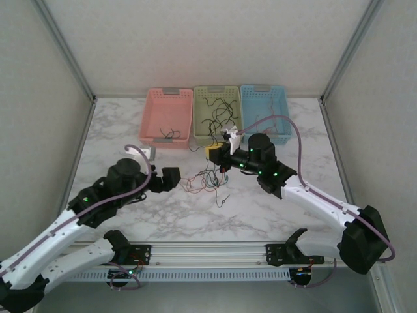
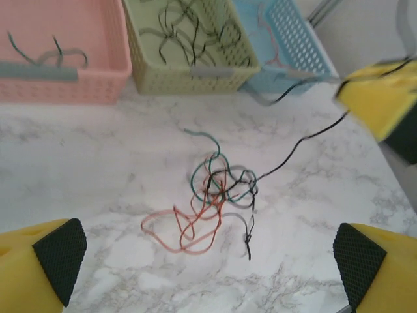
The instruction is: Untangle the cables
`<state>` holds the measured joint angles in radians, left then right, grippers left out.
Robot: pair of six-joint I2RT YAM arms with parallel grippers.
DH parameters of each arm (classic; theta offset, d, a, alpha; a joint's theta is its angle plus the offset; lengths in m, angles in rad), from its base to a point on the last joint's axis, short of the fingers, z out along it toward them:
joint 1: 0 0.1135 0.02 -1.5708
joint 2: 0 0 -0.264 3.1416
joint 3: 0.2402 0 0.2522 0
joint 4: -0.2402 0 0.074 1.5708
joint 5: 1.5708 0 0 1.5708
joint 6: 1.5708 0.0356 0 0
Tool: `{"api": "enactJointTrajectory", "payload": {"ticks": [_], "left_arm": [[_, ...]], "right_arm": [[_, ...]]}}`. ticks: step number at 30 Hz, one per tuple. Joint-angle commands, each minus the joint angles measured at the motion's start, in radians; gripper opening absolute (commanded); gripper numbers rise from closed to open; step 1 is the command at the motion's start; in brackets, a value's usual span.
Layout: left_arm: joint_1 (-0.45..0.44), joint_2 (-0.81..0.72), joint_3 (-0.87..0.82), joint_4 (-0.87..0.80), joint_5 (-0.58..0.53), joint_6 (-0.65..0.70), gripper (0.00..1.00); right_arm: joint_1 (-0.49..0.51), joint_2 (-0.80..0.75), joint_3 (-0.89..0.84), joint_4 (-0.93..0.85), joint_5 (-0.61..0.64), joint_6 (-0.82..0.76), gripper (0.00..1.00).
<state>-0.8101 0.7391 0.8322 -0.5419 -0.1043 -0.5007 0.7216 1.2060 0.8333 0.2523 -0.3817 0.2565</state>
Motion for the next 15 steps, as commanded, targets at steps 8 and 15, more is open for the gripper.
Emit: {"api": "enactJointTrajectory", "payload": {"ticks": [8, 15], "left_arm": [[-0.006, 0.212, -0.235, 0.320, 0.172, -0.027, 0.99], [-0.004, 0.377, -0.217, 0.419, 0.124, 0.016, 1.00]], "right_arm": [[-0.042, -0.047, 0.017, -0.049, 0.013, 0.055, 0.00], [-0.045, -0.054, 0.026, -0.068, -0.006, 0.050, 0.00]]}}
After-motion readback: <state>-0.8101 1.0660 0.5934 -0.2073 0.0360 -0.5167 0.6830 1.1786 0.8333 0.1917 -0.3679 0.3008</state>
